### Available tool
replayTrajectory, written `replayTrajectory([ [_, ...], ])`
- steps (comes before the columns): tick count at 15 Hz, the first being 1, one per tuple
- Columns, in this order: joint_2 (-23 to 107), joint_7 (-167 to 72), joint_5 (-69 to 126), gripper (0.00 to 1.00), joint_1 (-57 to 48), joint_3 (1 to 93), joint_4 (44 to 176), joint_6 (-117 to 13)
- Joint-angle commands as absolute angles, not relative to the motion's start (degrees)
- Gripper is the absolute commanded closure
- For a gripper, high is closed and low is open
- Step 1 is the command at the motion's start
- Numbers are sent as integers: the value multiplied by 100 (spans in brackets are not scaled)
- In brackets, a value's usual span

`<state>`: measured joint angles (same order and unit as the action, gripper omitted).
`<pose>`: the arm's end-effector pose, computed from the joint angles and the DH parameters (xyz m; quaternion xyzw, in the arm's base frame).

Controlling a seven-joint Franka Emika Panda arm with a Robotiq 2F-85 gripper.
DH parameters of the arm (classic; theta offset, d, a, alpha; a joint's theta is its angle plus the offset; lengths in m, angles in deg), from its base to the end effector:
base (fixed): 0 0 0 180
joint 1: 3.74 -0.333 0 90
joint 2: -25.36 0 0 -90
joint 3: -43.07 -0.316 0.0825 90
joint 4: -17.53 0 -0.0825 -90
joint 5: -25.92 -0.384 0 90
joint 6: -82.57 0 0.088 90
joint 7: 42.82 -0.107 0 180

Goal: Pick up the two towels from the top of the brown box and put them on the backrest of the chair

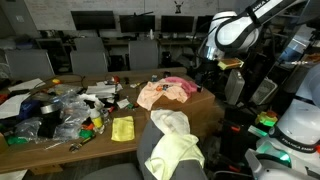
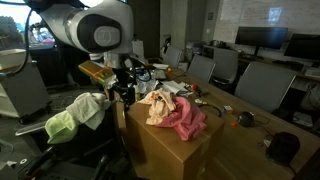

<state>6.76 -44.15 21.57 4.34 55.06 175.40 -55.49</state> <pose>0.3552 -0.1234 0.3104 -0.9764 0.2077 0.0055 0.0597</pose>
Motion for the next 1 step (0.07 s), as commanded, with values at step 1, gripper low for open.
replayTrajectory([
  [1,666,-4301,2078,0,515,5467,17512,-5539],
])
